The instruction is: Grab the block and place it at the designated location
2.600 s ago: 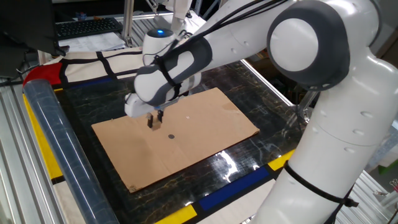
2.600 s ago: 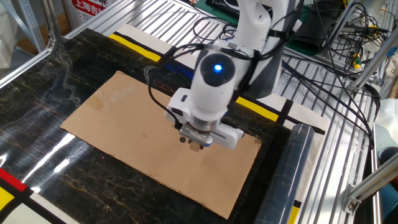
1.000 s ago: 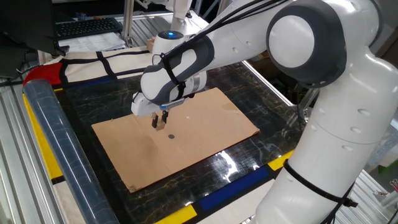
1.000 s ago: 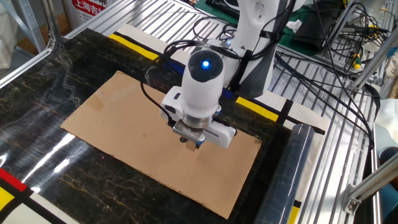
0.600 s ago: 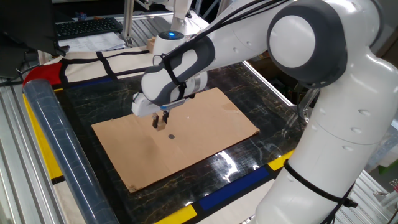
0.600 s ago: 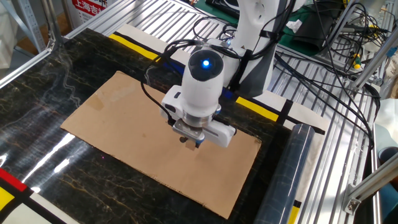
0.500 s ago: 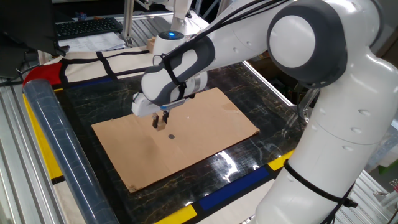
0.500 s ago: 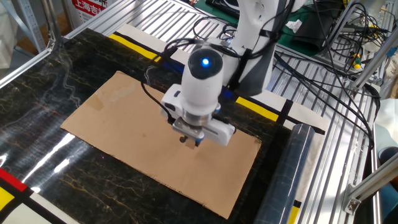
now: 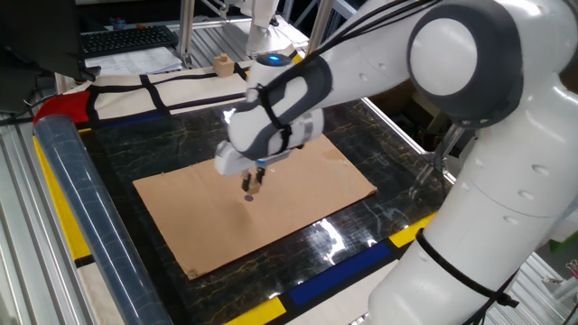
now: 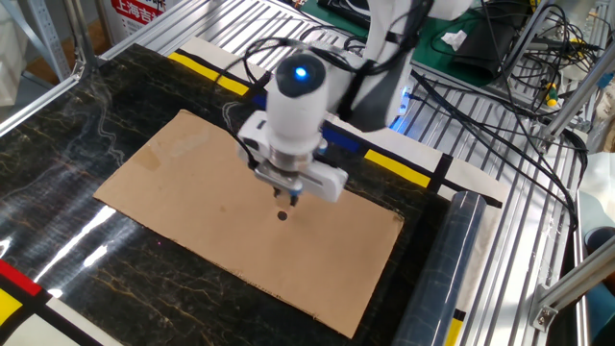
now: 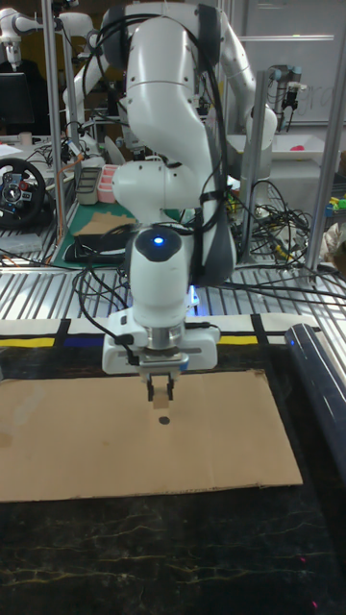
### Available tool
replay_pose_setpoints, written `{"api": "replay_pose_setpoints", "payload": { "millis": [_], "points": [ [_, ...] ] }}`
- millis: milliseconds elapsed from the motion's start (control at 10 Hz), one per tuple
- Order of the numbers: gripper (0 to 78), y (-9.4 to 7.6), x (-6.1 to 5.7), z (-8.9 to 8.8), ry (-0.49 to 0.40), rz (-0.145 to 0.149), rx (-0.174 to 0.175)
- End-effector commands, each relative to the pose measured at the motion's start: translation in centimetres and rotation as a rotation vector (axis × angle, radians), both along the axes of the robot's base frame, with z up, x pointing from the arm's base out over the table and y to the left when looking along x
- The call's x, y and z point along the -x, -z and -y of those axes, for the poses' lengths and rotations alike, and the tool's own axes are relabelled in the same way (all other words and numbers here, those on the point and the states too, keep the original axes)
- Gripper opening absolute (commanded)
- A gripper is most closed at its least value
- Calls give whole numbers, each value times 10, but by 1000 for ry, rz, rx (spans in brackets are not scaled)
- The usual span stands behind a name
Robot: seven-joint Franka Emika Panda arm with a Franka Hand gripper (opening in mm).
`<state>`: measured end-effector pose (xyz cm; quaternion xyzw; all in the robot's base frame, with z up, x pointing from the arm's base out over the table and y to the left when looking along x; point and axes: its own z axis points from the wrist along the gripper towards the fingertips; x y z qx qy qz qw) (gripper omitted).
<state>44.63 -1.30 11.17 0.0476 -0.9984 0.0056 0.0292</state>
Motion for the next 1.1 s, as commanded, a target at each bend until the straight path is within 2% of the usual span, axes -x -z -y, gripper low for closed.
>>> {"api": "replay_pose_setpoints", "payload": {
  "millis": [100, 300, 600, 700, 800, 900, 1100],
  "points": [
    [11, 5, 11, 21, 0, -6, -10],
    [11, 4, 11, 18, 4, -8, -17],
    [11, -1, 10, 2, 21, -10, -23],
    [11, -8, 3, -11, 21, -16, -17],
    [11, -10, 1, -13, 25, -21, -12],
    [11, -17, -11, -26, 30, -56, -8],
    [11, -19, -19, -37, 34, -56, 4]
  ]
}}
